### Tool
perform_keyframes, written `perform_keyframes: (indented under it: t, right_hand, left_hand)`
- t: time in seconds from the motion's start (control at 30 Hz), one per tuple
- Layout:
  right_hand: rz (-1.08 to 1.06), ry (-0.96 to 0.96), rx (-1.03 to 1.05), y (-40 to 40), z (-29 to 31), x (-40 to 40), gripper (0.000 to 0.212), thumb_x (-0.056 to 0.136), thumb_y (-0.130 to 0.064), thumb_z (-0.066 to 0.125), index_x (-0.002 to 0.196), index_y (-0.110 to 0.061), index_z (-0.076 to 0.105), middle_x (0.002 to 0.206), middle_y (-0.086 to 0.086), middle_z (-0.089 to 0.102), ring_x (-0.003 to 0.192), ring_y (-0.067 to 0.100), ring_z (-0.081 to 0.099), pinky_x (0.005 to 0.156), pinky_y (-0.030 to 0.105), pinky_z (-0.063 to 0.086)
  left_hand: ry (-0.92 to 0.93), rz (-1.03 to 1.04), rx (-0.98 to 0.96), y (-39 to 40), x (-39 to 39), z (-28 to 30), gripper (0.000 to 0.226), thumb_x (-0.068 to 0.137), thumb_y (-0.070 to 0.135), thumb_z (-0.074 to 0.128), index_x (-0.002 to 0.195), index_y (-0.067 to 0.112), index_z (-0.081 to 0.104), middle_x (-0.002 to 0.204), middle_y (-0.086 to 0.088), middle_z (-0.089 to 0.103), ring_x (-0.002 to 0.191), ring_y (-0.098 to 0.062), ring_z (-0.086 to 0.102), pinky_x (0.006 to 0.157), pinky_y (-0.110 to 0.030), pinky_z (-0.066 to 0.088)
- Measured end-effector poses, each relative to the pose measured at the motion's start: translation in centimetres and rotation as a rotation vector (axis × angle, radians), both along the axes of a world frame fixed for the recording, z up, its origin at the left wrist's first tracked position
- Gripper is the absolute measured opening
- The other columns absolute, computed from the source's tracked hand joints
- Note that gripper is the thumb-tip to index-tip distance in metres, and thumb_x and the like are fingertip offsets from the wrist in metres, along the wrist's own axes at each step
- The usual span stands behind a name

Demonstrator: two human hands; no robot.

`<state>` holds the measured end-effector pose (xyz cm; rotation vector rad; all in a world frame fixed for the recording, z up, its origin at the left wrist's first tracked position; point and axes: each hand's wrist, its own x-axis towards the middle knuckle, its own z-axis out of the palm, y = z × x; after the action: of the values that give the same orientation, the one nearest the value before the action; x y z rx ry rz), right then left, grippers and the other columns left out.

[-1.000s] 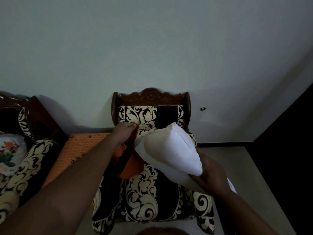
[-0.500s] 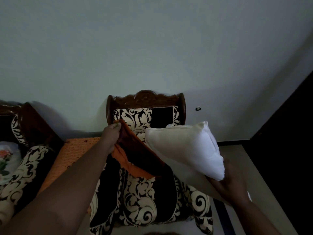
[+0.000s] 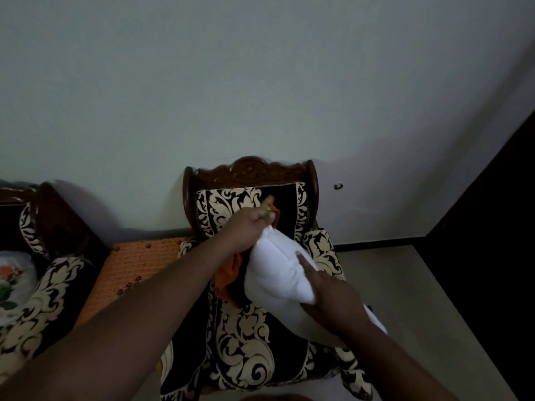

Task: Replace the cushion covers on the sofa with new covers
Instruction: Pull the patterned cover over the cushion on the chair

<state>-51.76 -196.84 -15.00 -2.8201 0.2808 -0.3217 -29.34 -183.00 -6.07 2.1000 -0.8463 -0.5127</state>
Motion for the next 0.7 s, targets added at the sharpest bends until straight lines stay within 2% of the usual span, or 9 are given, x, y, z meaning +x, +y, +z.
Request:
perform_keyframes:
  t: [0.1,0.17,0.23,0.3,0.4,0.47,0.57,0.63,0.7]
  right_hand:
    - [-0.022,0.074,0.031,1.3,-0.3,2.3,0.103,0.083,-0.054,0.058,0.155,-0.049,-0.015,0.084,-0.003,0.065,0.068,0.019,0.064,0.061,0.033,0.051]
    - [-0.037,0.136,0.026,1.9,-0.5,4.0,0.096,0.086,-0.051,0.057,0.160,-0.042,-0.005,0.087,-0.001,0.068,0.072,0.020,0.066,0.065,0.033,0.054]
    - [-0.071,0.203,0.047,2.0,-0.3,5.8,0.073,0.090,-0.044,0.059,0.155,-0.029,0.031,0.099,0.002,0.071,0.084,0.023,0.068,0.074,0.033,0.055]
    - [-0.108,0.223,0.115,2.0,0.6,7.0,0.046,0.095,-0.039,0.057,0.133,-0.015,0.057,0.108,0.007,0.071,0.094,0.026,0.068,0.074,0.028,0.047]
    - [-0.133,0.112,0.212,1.6,2.1,7.4,0.054,0.096,-0.041,0.060,0.144,-0.019,0.048,0.104,0.009,0.072,0.093,0.028,0.069,0.069,0.027,0.041]
    - [-0.168,0.080,0.316,1.0,3.4,7.0,0.077,0.091,-0.044,0.066,0.157,-0.030,0.028,0.113,0.010,0.071,0.101,0.031,0.067,0.076,0.032,0.048]
    - [-0.258,0.020,0.565,-0.2,3.9,6.4,0.079,0.084,-0.035,0.077,0.153,-0.030,0.039,0.132,0.007,0.065,0.116,0.029,0.061,0.090,0.034,0.048]
    - [-0.278,-0.036,0.726,-0.5,4.0,6.2,0.071,0.080,-0.030,0.081,0.144,-0.029,0.051,0.131,0.002,0.065,0.115,0.024,0.061,0.092,0.034,0.048]
    - [-0.278,-0.059,0.842,-0.6,4.1,6.4,0.063,0.077,-0.025,0.083,0.135,-0.028,0.059,0.121,-0.005,0.067,0.107,0.019,0.063,0.088,0.032,0.050]
  left_hand:
    - [-0.319,-0.080,0.144,0.1,-1.0,0.6,0.032,0.104,0.043,0.049,0.100,0.024,0.074,0.094,0.003,0.072,0.088,-0.017,0.065,0.080,-0.037,0.052]
    - [-0.467,-0.145,0.242,0.5,-2.5,1.1,0.032,0.104,0.043,0.047,0.109,0.027,0.074,0.099,0.002,0.073,0.089,-0.018,0.065,0.081,-0.038,0.053]
    - [-0.566,-0.250,0.364,0.2,-4.7,1.0,0.032,0.103,0.042,0.045,0.112,0.027,0.072,0.101,0.001,0.072,0.091,-0.021,0.064,0.083,-0.039,0.052]
    - [-0.554,-0.282,0.376,0.2,-7.0,0.0,0.033,0.104,0.042,0.043,0.109,0.023,0.069,0.096,-0.002,0.070,0.087,-0.024,0.064,0.078,-0.039,0.052]
    - [-0.460,-0.125,0.156,1.2,-7.6,-1.3,0.035,0.105,0.049,0.044,0.115,0.023,0.065,0.094,0.000,0.069,0.086,-0.021,0.066,0.069,-0.034,0.049]
    - [-0.487,-0.063,0.097,2.8,-6.3,-2.7,0.054,0.097,0.061,0.052,0.144,0.035,0.047,0.119,0.002,0.067,0.108,-0.018,0.062,0.086,-0.036,0.051]
    - [-0.576,0.102,0.208,5.7,-2.8,-5.7,0.095,0.077,0.080,0.059,0.153,0.033,0.029,0.146,-0.002,0.047,0.134,-0.024,0.043,0.108,-0.050,0.039]
    - [-0.653,0.173,0.271,7.0,0.0,-7.0,0.082,0.080,0.078,0.053,0.145,0.029,0.042,0.145,-0.003,0.047,0.136,-0.028,0.042,0.108,-0.052,0.038]
    - [-0.687,0.113,0.303,7.6,1.9,-7.1,0.056,0.091,0.063,0.039,0.128,0.026,0.056,0.127,-0.002,0.059,0.124,-0.030,0.052,0.101,-0.047,0.041]
